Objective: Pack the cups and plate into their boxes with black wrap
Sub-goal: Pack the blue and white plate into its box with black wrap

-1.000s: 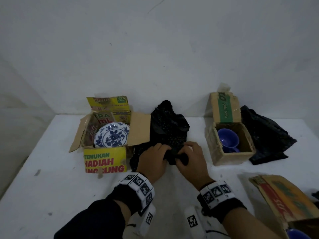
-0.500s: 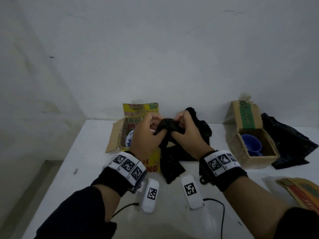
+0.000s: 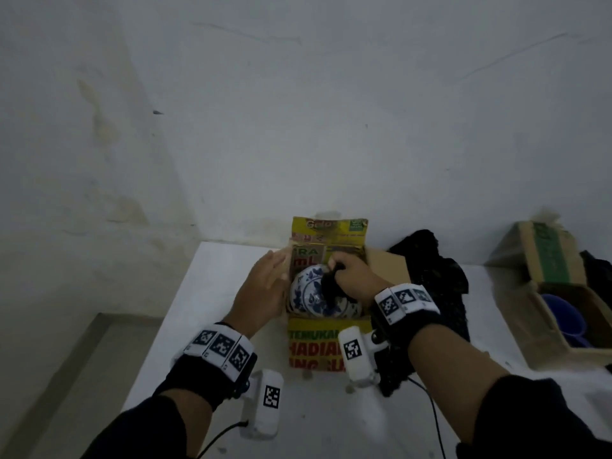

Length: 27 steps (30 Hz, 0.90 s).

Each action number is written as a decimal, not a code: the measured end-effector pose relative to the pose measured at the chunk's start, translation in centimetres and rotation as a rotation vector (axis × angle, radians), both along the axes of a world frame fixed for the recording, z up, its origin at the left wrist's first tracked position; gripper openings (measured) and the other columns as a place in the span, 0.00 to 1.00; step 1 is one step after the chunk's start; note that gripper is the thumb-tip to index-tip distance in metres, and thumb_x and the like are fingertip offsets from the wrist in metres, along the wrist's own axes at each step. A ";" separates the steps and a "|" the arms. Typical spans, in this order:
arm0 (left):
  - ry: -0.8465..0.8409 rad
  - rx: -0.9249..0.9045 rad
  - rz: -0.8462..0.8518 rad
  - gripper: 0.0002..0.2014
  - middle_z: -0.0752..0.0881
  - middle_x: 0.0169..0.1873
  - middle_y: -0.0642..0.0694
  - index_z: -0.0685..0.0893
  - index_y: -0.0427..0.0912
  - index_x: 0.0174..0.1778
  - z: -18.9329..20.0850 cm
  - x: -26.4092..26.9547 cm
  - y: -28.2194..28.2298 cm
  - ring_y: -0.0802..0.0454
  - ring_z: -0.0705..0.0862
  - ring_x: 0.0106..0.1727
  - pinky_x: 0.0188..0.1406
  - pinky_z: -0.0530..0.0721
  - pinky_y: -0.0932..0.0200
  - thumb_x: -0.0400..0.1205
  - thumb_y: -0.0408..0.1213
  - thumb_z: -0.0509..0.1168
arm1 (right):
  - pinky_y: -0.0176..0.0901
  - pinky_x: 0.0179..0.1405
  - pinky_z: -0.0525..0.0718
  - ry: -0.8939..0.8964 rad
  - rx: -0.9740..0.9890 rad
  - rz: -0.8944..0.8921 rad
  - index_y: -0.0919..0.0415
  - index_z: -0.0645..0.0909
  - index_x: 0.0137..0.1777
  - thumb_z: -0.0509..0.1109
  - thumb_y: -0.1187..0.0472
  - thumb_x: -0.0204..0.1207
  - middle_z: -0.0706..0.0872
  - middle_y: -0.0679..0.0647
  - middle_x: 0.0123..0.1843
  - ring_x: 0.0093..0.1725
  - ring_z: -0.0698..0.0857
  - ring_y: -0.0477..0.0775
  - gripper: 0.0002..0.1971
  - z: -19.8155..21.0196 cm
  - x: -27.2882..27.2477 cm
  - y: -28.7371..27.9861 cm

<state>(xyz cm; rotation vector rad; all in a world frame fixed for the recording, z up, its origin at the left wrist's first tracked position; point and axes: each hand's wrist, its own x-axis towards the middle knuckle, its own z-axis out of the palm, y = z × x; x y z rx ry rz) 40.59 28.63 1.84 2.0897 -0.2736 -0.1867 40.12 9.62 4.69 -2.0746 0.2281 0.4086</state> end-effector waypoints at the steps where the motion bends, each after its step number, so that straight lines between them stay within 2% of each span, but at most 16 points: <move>1: 0.063 -0.061 -0.011 0.22 0.61 0.79 0.53 0.65 0.47 0.78 -0.5 0.3 0.0 0.57 0.56 0.80 0.79 0.52 0.61 0.86 0.40 0.54 | 0.41 0.30 0.62 0.014 -0.016 -0.013 0.57 0.63 0.38 0.52 0.76 0.77 0.65 0.55 0.35 0.31 0.63 0.52 0.13 -0.4 0.5 0.4; 3: 0.112 -0.138 -0.057 0.22 0.56 0.79 0.60 0.61 0.51 0.79 -1.8 1.4 -0.5 0.64 0.51 0.80 0.82 0.50 0.57 0.87 0.45 0.49 | 0.42 0.32 0.68 0.102 -0.028 -0.047 0.59 0.66 0.50 0.56 0.70 0.79 0.69 0.56 0.39 0.34 0.69 0.53 0.06 -1.0 1.5 1.6; 5: 0.213 -0.241 -0.113 0.22 0.58 0.78 0.61 0.62 0.55 0.79 -2.9 2.3 -1.3 0.61 0.54 0.79 0.80 0.54 0.53 0.88 0.49 0.47 | 0.42 0.30 0.70 0.222 -0.048 -0.110 0.62 0.67 0.60 0.59 0.71 0.77 0.70 0.56 0.39 0.34 0.71 0.53 0.13 -1.5 2.7 2.5; 6: 0.266 -0.319 -0.147 0.21 0.63 0.78 0.57 0.66 0.57 0.77 -3.5 2.6 -1.4 0.56 0.61 0.79 0.79 0.60 0.45 0.87 0.52 0.48 | 0.42 0.31 0.70 0.267 -0.051 -0.122 0.63 0.70 0.59 0.60 0.73 0.77 0.70 0.56 0.38 0.33 0.71 0.53 0.12 -1.7 3.2 2.8; 7: 0.296 -0.397 -0.176 0.22 0.69 0.76 0.53 0.68 0.56 0.75 -4.0 2.6 -1.5 0.51 0.67 0.77 0.75 0.67 0.41 0.85 0.56 0.49 | 0.42 0.31 0.72 0.260 -0.052 -0.129 0.62 0.75 0.54 0.59 0.73 0.77 0.71 0.55 0.36 0.33 0.72 0.52 0.10 -2.2 3.7 2.9; 8: 0.300 -0.471 -0.173 0.27 0.70 0.76 0.50 0.66 0.54 0.76 -4.5 2.7 -1.6 0.48 0.68 0.77 0.74 0.68 0.39 0.83 0.61 0.49 | 0.42 0.32 0.76 0.240 -0.017 -0.146 0.59 0.78 0.46 0.59 0.71 0.77 0.74 0.55 0.35 0.33 0.75 0.53 0.08 -2.5 3.8 3.1; 9: 0.307 -0.508 -0.164 0.33 0.66 0.78 0.50 0.62 0.54 0.79 -4.6 2.5 -1.8 0.49 0.65 0.79 0.76 0.66 0.38 0.80 0.65 0.50 | 0.46 0.37 0.83 0.195 0.051 -0.162 0.58 0.79 0.43 0.60 0.68 0.77 0.80 0.57 0.37 0.35 0.80 0.55 0.08 -3.2 4.1 3.0; 11: 0.288 -0.519 -0.116 0.38 0.59 0.81 0.56 0.55 0.58 0.80 -4.0 1.4 -2.2 0.57 0.59 0.81 0.80 0.60 0.42 0.76 0.71 0.48 | 0.53 0.46 0.88 0.139 0.152 -0.275 0.61 0.82 0.49 0.64 0.65 0.75 0.88 0.64 0.45 0.43 0.87 0.62 0.07 -4.2 4.2 2.9; 14: 0.207 -0.516 -0.090 0.38 0.54 0.80 0.64 0.51 0.65 0.79 -4.7 0.5 -2.9 0.64 0.53 0.81 0.82 0.55 0.45 0.74 0.74 0.45 | 0.52 0.46 0.88 0.128 0.206 -0.459 0.69 0.81 0.44 0.73 0.68 0.71 0.87 0.65 0.46 0.44 0.86 0.61 0.05 -5.1 4.7 2.8; 16: 0.174 -0.515 -0.067 0.38 0.51 0.79 0.69 0.50 0.71 0.75 -5.6 0.4 -3.3 0.67 0.50 0.81 0.83 0.52 0.48 0.69 0.78 0.45 | 0.46 0.46 0.86 0.144 0.205 -0.478 0.67 0.80 0.38 0.76 0.66 0.70 0.86 0.61 0.42 0.44 0.85 0.57 0.06 -5.7 5.1 2.8; 18: 0.158 -0.496 -0.056 0.36 0.49 0.77 0.73 0.49 0.73 0.72 -6.1 0.5 -3.4 0.70 0.48 0.80 0.83 0.50 0.51 0.69 0.79 0.45 | 0.37 0.38 0.82 0.084 0.105 -0.468 0.65 0.79 0.33 0.77 0.62 0.69 0.85 0.60 0.37 0.39 0.83 0.54 0.10 -5.8 5.4 3.1; 19: 0.151 -0.482 -0.056 0.33 0.49 0.75 0.74 0.49 0.72 0.72 -6.4 0.6 -3.4 0.73 0.49 0.79 0.83 0.51 0.53 0.71 0.76 0.46 | 0.37 0.38 0.82 0.049 0.085 -0.459 0.63 0.77 0.29 0.78 0.60 0.69 0.83 0.59 0.35 0.38 0.82 0.54 0.13 -6.0 5.6 3.3; 21: 0.125 -0.463 -0.041 0.25 0.50 0.73 0.76 0.49 0.70 0.72 -6.6 0.6 -3.4 0.81 0.50 0.75 0.83 0.52 0.57 0.79 0.63 0.46 | 0.45 0.47 0.83 0.018 0.082 -0.399 0.58 0.74 0.25 0.77 0.58 0.69 0.81 0.58 0.32 0.40 0.82 0.55 0.17 -6.4 6.0 3.7; 23: 0.110 -0.443 -0.021 0.23 0.50 0.75 0.72 0.49 0.68 0.73 -6.8 0.6 -3.2 0.80 0.50 0.76 0.82 0.51 0.59 0.81 0.53 0.43 | 0.47 0.50 0.82 -0.008 0.049 -0.295 0.60 0.80 0.29 0.75 0.58 0.72 0.83 0.57 0.34 0.42 0.83 0.52 0.12 -6.3 6.1 3.8; 25: 0.095 -0.438 -0.029 0.24 0.50 0.79 0.67 0.49 0.65 0.75 -7.0 0.6 -3.1 0.71 0.48 0.80 0.83 0.51 0.58 0.81 0.54 0.42 | 0.42 0.51 0.81 -0.038 -0.016 -0.112 0.65 0.87 0.43 0.71 0.62 0.75 0.87 0.59 0.46 0.48 0.84 0.51 0.06 -5.7 5.9 3.4; 27: 0.094 -0.452 -0.038 0.24 0.49 0.79 0.65 0.49 0.65 0.75 -7.1 0.6 -3.1 0.67 0.48 0.81 0.83 0.50 0.57 0.81 0.55 0.41 | 0.40 0.55 0.78 -0.066 -0.207 0.180 0.63 0.83 0.61 0.69 0.68 0.75 0.83 0.59 0.63 0.61 0.81 0.54 0.15 -5.1 5.6 2.4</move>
